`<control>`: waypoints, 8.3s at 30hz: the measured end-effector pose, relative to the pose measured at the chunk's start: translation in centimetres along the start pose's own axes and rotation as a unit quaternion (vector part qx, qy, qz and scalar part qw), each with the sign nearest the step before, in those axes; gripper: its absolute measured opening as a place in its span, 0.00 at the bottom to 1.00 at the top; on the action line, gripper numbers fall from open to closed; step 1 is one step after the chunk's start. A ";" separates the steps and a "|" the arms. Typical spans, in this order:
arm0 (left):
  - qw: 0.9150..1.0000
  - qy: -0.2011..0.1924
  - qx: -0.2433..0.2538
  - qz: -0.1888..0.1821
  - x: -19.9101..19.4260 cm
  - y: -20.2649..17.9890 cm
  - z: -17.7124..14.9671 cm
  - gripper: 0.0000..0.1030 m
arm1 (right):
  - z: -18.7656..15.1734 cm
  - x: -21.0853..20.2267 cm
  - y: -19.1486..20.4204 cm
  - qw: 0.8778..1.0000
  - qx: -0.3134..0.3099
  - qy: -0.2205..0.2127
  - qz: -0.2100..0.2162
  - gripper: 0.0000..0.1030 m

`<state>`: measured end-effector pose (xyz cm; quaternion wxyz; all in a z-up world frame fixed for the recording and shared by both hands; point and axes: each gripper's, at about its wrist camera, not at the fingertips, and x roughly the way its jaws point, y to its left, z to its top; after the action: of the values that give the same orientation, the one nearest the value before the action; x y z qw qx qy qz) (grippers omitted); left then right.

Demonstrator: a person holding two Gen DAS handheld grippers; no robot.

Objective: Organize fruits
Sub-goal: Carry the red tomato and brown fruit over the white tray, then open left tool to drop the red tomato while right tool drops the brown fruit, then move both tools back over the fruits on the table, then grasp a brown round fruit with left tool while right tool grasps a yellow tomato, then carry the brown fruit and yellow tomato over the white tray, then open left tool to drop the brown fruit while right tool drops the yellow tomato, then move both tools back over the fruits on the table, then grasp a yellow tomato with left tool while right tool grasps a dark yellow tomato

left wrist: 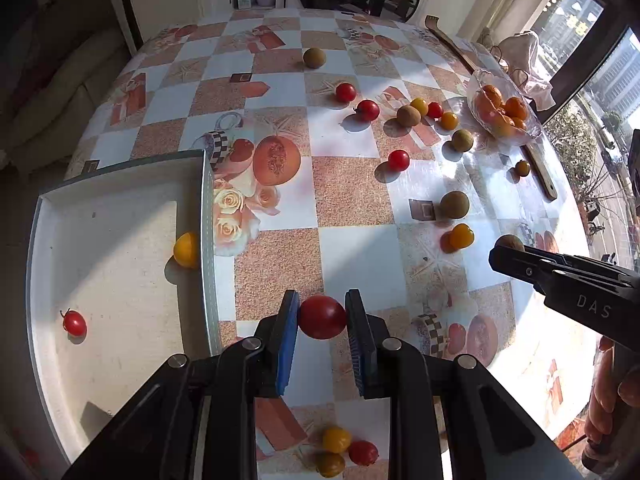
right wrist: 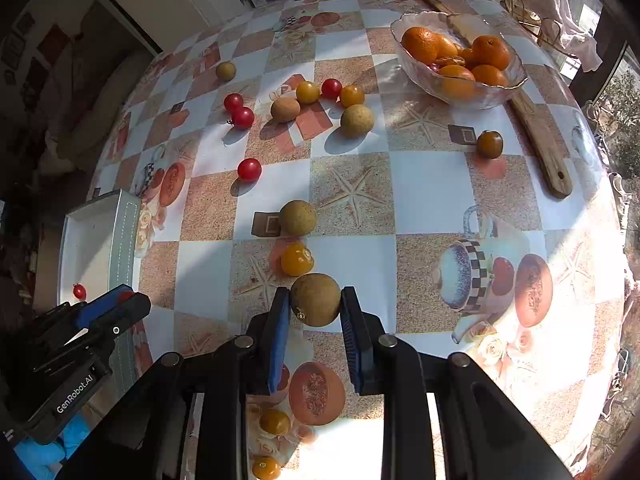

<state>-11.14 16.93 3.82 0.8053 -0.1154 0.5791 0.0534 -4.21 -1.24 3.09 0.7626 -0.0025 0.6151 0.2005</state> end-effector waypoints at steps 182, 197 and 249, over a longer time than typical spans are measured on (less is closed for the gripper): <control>0.979 0.008 -0.160 0.126 -2.3 17.7 -12.7 0.29 | -2.3 9.2 26.4 0.975 -0.196 0.085 0.055 0.22; 0.982 0.007 -0.105 0.157 -2.7 16.6 -13.0 0.86 | -2.0 9.3 27.3 0.974 -0.198 0.080 0.075 0.73; 0.992 0.027 0.119 0.036 -0.5 -6.7 -11.0 0.75 | -7.3 3.4 4.0 0.991 -0.070 0.114 -0.002 0.24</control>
<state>-19.96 7.76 1.81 0.7948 0.0005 0.6067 0.0095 -11.75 1.62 -0.89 0.6862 -0.0803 0.6820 0.2398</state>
